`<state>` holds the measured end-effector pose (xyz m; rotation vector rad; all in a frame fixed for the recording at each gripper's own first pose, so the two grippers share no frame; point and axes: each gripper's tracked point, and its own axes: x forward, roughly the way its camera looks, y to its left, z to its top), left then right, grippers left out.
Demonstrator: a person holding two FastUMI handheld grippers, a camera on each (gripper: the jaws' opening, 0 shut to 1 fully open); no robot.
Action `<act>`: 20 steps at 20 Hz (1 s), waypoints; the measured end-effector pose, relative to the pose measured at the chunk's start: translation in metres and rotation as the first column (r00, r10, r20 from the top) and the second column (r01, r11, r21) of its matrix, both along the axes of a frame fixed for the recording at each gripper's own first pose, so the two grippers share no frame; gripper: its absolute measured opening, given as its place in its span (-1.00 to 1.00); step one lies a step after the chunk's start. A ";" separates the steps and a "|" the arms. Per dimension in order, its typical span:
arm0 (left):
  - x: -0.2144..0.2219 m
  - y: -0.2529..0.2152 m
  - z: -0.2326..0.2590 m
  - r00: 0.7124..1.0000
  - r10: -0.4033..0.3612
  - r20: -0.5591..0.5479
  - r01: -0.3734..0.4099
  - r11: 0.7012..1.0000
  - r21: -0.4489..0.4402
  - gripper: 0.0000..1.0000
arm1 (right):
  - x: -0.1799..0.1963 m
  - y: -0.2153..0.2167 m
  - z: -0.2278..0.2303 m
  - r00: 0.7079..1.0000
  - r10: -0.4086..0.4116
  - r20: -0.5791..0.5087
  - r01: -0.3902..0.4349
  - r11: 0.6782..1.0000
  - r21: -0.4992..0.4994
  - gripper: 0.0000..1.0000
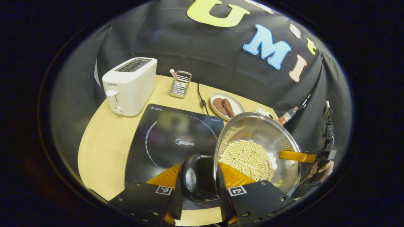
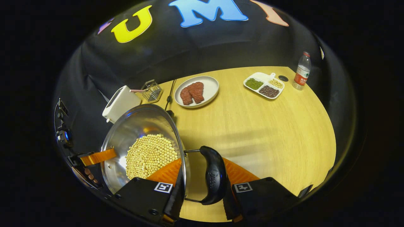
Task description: First push the handle of the pot to place it horizontally, then grasp the pot with both hands and set it on the induction cooktop.
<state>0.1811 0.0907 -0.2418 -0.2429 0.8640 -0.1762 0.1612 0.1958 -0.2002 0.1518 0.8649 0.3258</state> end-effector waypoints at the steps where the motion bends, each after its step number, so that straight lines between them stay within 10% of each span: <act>1: 0.001 0.011 0.002 1.000 0.006 0.002 -0.006 1.000 0.001 -0.10 | 0.001 0.010 0.002 1.000 0.006 0.003 -0.006 1.000 -0.001 0.12; 20: 0.071 0.146 -0.028 0.999 0.034 0.006 -0.034 0.999 0.029 -0.04 | 0.043 0.135 -0.017 1.000 0.011 -0.020 -0.011 1.000 0.024 0.04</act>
